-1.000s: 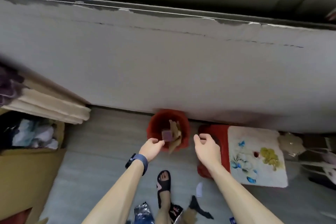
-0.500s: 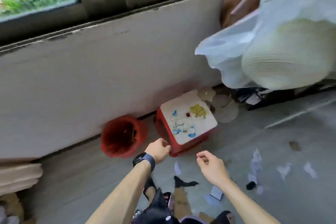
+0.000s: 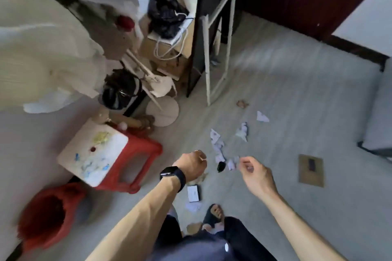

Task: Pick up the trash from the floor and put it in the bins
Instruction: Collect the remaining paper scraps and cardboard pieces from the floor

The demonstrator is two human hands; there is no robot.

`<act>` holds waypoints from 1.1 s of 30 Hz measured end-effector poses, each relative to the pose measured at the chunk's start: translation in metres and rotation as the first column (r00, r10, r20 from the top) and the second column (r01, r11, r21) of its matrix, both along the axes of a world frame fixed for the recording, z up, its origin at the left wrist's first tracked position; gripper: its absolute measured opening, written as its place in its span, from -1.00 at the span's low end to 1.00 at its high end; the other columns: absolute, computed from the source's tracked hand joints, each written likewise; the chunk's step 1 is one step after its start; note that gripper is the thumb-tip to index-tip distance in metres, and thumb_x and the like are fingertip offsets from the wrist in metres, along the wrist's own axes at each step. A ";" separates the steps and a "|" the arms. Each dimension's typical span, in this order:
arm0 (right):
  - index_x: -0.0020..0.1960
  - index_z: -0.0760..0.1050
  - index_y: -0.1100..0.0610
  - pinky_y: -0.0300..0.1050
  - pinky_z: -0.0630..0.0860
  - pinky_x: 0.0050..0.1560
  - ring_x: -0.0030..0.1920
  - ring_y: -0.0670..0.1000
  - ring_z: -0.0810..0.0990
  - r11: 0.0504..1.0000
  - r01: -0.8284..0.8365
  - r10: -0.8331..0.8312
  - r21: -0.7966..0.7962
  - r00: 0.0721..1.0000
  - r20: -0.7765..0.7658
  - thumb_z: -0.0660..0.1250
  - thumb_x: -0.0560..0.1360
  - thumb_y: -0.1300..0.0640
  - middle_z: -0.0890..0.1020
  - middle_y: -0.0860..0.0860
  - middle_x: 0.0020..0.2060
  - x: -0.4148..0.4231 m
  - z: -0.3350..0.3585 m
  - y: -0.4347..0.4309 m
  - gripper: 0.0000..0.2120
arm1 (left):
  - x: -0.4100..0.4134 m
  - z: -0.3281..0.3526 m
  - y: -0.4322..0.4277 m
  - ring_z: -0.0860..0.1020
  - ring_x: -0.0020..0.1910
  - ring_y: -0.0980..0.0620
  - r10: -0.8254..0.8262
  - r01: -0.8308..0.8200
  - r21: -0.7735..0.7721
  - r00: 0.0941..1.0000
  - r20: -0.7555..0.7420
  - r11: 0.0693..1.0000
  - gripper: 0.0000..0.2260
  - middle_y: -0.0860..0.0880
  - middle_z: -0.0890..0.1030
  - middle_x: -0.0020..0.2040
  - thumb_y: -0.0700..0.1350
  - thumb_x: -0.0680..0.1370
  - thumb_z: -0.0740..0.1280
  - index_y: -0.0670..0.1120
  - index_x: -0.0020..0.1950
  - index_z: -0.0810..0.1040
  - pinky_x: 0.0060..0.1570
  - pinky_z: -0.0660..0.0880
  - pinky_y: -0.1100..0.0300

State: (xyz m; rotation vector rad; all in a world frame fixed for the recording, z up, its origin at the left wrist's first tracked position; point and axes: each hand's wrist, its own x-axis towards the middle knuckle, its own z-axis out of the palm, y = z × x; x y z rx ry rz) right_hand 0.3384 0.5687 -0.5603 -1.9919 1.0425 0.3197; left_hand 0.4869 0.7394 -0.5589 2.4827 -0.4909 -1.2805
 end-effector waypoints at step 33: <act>0.36 0.34 -0.01 -0.06 0.49 0.17 0.14 -0.01 0.57 0.979 -0.173 0.197 0.105 0.936 -0.291 0.30 0.53 -0.17 0.56 -0.05 0.20 0.041 -0.286 -0.506 -0.53 | 0.023 -0.296 -0.439 0.48 0.23 -0.05 0.184 -0.178 0.215 0.983 -0.010 0.960 -0.58 -0.06 0.38 0.39 -0.02 0.57 0.23 0.12 0.43 0.34 0.24 0.45 0.07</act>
